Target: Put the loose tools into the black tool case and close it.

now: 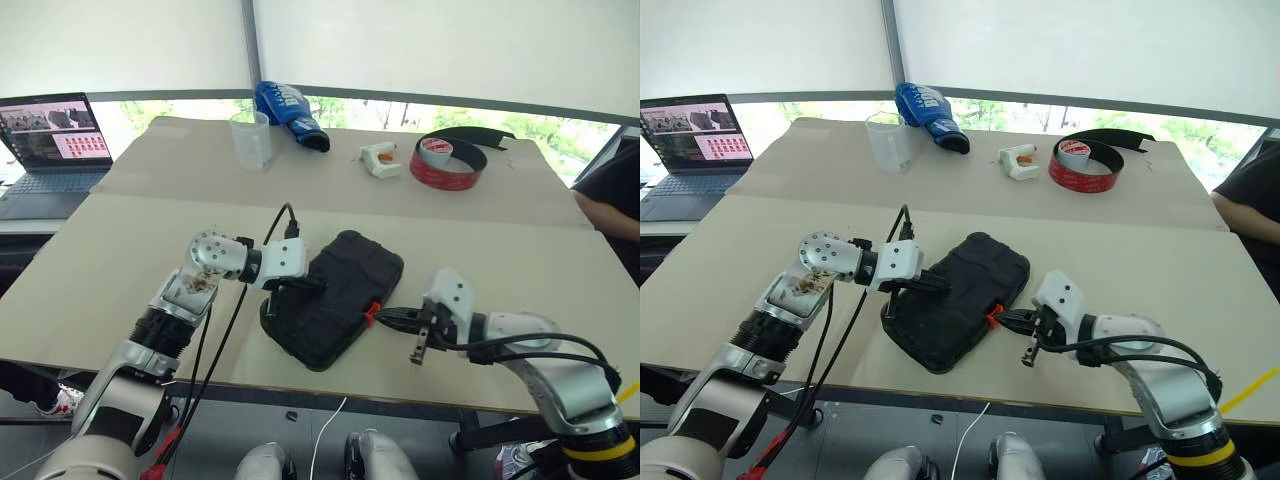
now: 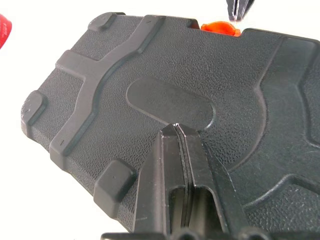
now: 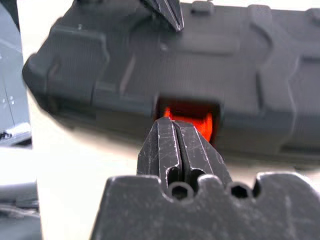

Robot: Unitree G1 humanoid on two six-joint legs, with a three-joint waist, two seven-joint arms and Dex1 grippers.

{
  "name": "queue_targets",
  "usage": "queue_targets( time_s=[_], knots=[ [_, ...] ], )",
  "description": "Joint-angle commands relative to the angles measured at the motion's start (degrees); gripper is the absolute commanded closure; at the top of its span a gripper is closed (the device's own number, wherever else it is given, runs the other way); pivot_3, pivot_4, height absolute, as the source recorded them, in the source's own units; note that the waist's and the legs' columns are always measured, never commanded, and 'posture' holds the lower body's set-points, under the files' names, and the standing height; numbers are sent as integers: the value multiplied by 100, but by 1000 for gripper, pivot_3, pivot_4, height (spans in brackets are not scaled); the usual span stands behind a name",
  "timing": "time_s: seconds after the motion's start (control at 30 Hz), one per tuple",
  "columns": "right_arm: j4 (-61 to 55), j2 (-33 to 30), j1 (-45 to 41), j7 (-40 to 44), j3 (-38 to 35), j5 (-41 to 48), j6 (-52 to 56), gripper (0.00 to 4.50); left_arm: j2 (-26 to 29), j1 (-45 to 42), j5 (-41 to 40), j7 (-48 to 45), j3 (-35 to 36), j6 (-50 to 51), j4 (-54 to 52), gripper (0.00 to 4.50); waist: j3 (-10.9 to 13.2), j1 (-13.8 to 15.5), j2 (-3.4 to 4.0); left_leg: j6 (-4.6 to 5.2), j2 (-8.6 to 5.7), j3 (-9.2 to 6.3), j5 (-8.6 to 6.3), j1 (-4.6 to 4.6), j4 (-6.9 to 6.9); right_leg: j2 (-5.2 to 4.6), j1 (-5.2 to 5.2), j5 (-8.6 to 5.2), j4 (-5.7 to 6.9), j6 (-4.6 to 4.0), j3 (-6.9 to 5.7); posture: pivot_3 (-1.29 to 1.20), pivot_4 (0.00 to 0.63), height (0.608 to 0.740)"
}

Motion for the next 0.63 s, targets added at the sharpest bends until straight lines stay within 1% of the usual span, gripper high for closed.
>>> queue_targets(
  time_s=[0.03, 0.1, 0.13, 0.17, 0.2, 0.23, 0.27, 0.3, 0.33, 0.37, 0.43, 0.5, 0.63],
  knots=[
    [92, -502, 130, 595, -685, 355, -186, 3392, 566, 527, -262, -312, 279, 726, -226, 3457, 0, -56, 0, 0, 3, -1, 0, 2, -4, 1, -1, -1, -1, 0, 5, 0, 150, 730],
    [275, -820, 186, 965, -942, 450, -302, 2666, 989, 884, -604, -411, 664, 1137, -596, 2747, -1, -116, 0, -1, 4, 1, 0, 16, -24, 2, 1, -4, 0, -2, 17, 0, 150, 730],
    [398, -1019, 201, 1241, -1131, 570, -332, 2332, 1297, 1147, -887, -501, 971, 1492, -836, 2369, -1, -124, -1, -4, 5, 4, 2, 27, -41, 1, -1, -5, -3, -3, 31, 0, 150, 730],
    [546, -1222, 203, 1540, -1324, 696, -361, 2024, 1633, 1430, -1220, -604, 1322, 1947, -1093, 2129, 0, -134, 0, -7, 5, 2, 4, 41, -47, 1, 2, -8, -1, -7, 45, 0, 150, 730],
    [694, -1384, 190, 1800, -1481, 791, -395, 1564, 1927, 1668, -1535, -693, 1631, 2411, -1326, 1714, 3, -160, -1, -9, 6, 3, 4, 48, -49, 2, 1, -10, 2, -9, 50, 0, 150, 730],
    [801, -1496, 183, 1973, -1576, 860, -432, 1282, 2134, 1838, -1773, -723, 1834, 2746, -1513, 1425, 3, -178, -2, -13, 11, 4, 7, 56, -59, 5, -3, -11, 2, -11, 61, 0, 150, 730],
    [937, -1593, 150, 2132, -1649, 903, -485, 1245, 2331, 2001, -2011, -750, 2056, 3062, -1657, 1102, 5, -177, 0, -16, 14, 3, 7, 62, -62, 7, -2, -15, 3, -15, 62, 0, 150, 730],
    [1117, -1721, 89, 2298, -1690, 895, -561, 1206, 2530, 2195, -2211, -772, 2348, 3282, -1742, 661, 10, -152, 0, -19, 17, 3, 9, 64, -63, 7, -2, -17, 4, -17, 60, 0, 150, 730],
    [1333, -1866, -66, 2437, -1707, 885, -603, 1204, 2712, 2425, -2334, -751, 2751, 3377, -1740, 391, 16, -115, -2, -21, 18, 3, 9, 64, -66, 6, -3, -18, 4, -16, 58, 0, 150, 730],
    [1526, -1976, -266, 2556, -1733, 959, -540, 1204, 2875, 2599, -2417, -679, 3108, 3530, -1720, 24, 27, -97, -6, -21, 18, 5, 8, 64, -66, 3, -3, -18, 3, -16, 55, 0, 150, 730],
    [1788, -2073, -560, 2706, -1764, 1120, -395, 1204, 3035, 2849, -2505, -564, 3536, 3662, -1759, 0, 55, -66, -13, -20, 18, 8, 7, 60, -66, -3, -9, -17, 3, -16, 54, 0, 150, 730],
    [1939, -2112, -778, 2861, -1755, 1342, -210, 1204, 3079, 3106, -2647, -527, 3880, 3747, -1945, 0, 61, -20, -13, -19, 18, 6, 6, 54, -65, -10, -12, -16, 1, -16, 54, 0, 150, 730],
    [1963, -2051, -1077, 2932, -1584, 1548, 18, 1204, 2961, 3498, -2802, -326, 4237, 3740, -2279, 0, 64, 47, -8, -26, 18, 5, -2, 48, -67, -17, -15, -21, -4, -31, 53, 0, 150, 730]
  ],
)
